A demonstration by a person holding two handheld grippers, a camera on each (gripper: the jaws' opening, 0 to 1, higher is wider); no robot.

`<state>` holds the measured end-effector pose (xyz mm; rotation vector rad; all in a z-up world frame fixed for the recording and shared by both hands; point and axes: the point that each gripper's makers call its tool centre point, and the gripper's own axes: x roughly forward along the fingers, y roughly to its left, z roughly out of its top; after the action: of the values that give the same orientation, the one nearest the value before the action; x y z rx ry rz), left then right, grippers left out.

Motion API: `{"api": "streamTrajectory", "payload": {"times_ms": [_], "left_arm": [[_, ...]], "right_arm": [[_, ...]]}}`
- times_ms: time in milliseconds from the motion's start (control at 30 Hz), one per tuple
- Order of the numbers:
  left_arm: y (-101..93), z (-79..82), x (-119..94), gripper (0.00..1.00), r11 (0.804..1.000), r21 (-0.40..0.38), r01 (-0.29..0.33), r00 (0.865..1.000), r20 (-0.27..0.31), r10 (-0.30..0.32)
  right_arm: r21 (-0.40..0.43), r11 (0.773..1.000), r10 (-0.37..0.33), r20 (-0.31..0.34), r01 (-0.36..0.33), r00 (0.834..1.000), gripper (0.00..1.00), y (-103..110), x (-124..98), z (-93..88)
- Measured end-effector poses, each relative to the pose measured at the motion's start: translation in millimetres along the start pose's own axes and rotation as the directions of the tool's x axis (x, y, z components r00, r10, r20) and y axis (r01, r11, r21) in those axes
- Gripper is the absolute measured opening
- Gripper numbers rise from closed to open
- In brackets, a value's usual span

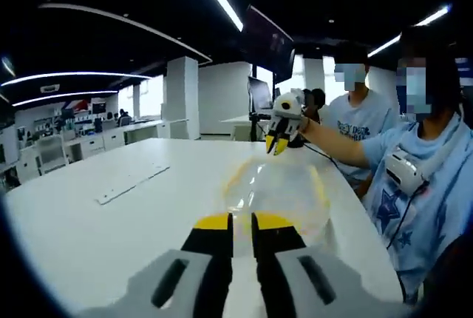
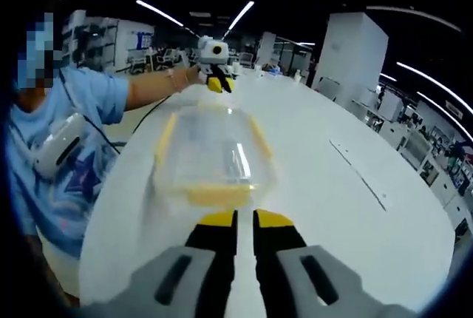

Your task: Snap each plastic latch of the storage box into its locked position after aligning the lid with the box until every specified latch is closed and the lid sits flush.

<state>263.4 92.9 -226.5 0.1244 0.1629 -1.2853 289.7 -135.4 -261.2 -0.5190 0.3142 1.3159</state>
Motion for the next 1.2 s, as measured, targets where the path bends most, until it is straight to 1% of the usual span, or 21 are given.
{"api": "streamTrajectory", "payload": {"times_ms": [33,200,233,300,400,467,500,567,600,667,700,733,833,867,900,933,967,1100,1133,1167,1200], "left_arm": [[-6.8,3.5,4,0.00,0.998,0.057,0.029,1.000,-0.012,-0.029],[-23.4,15.1,30,0.00,0.993,0.111,0.047,0.998,-0.054,-0.041],[-24.6,16.6,37,0.00,0.992,0.119,0.052,0.996,-0.078,-0.043],[-26.6,14.8,45,0.00,0.988,0.137,0.074,0.989,-0.139,-0.054],[-29.7,14.9,59,0.00,0.984,0.148,0.100,0.978,-0.197,-0.070],[-27.3,13.7,68,0.00,0.983,0.147,0.106,0.964,-0.258,-0.066],[-26.9,13.4,69,0.00,0.983,0.149,0.107,0.961,-0.268,-0.065],[-28.0,7.4,79,0.00,0.986,0.120,0.117,0.931,-0.359,-0.066],[-27.3,5.6,82,0.00,0.985,0.130,0.118,0.919,-0.389,-0.059],[-31.8,3.0,94,0.00,0.979,0.151,0.139,0.885,-0.462,-0.054],[-32.3,2.7,96,0.00,0.978,0.154,0.141,0.879,-0.473,-0.052],[-34.2,0.7,104,0.00,0.976,0.149,0.161,0.838,-0.543,-0.055],[-39.0,-3.1,111,0.00,0.973,0.128,0.193,0.780,-0.622,-0.073],[-38.6,-3.7,114,0.00,0.971,0.131,0.203,0.764,-0.642,-0.073],[-39.0,-6.1,114,0.00,0.971,0.115,0.209,0.738,-0.670,-0.080],[-38.9,-7.7,116,0.00,0.970,0.108,0.218,0.719,-0.689,-0.085],[-38.1,-8.7,118,0.00,0.969,0.103,0.224,0.707,-0.702,-0.089],[-34.3,-14.5,119,0.00,0.973,0.079,0.218,0.632,-0.771,-0.079],[-34.7,-15.7,119,0.00,0.971,0.080,0.225,0.621,-0.780,-0.080],[-36.1,-19.3,114,0.00,0.973,0.064,0.224,0.583,-0.808,-0.081],[-36.0,-17.6,115,0.00,0.976,0.054,0.213,0.575,-0.815,-0.080]], "right_arm": [[0.039,0.999,-0.023,0.002,0.023,1.000,0.05,-2,1,0.7],[0.050,0.997,-0.054,-0.003,0.054,0.999,0.02,2,8,3.7],[0.053,0.997,-0.053,-0.003,0.053,0.999,0.02,3,9,5.4],[0.054,0.997,-0.055,0.005,0.054,0.998,0.02,6,11,10.8],[0.050,0.997,-0.054,0.014,0.053,0.998,0.02,8,14,16.9],[0.042,0.997,-0.061,0.014,0.060,0.998,0.02,8,16,18.8],[0.044,0.997,-0.062,0.014,0.062,0.998,0.02,9,17,19.8],[0.038,0.997,-0.071,0.022,0.070,0.997,0.02,10,19,23.5],[0.035,0.997,-0.072,0.022,0.072,0.997,0.02,10,21,24.8],[0.032,0.997,-0.075,0.022,0.074,0.997,0.02,12,24,26.9],[0.033,0.996,-0.081,0.017,0.081,0.997,0.02,12,26,27.2],[0.034,0.996,-0.087,0.013,0.087,0.996,0.02,11,28,27.6],[0.041,0.995,-0.094,0.001,0.094,0.996,0.02,14,33,28.6],[0.040,0.995,-0.092,-0.005,0.092,0.996,0.02,16,34,28.3],[0.038,0.995,-0.089,-0.007,0.090,0.996,0.02,17,35,28.5],[0.036,0.996,-0.087,-0.008,0.087,0.996,0.02,19,36,28.4],[0.037,0.996,-0.084,-0.009,0.085,0.996,0.02,20,37,28.3],[0.040,0.996,-0.085,-0.009,0.085,0.996,0.02,23,36,28.5],[0.041,0.995,-0.086,-0.009,0.087,0.996,0.02,23,36,28.6],[0.038,0.995,-0.089,-0.011,0.089,0.996,0.02,23,36,28.5],[0.036,0.995,-0.089,-0.018,0.090,0.996,0.02,23,36,27.7]]}}
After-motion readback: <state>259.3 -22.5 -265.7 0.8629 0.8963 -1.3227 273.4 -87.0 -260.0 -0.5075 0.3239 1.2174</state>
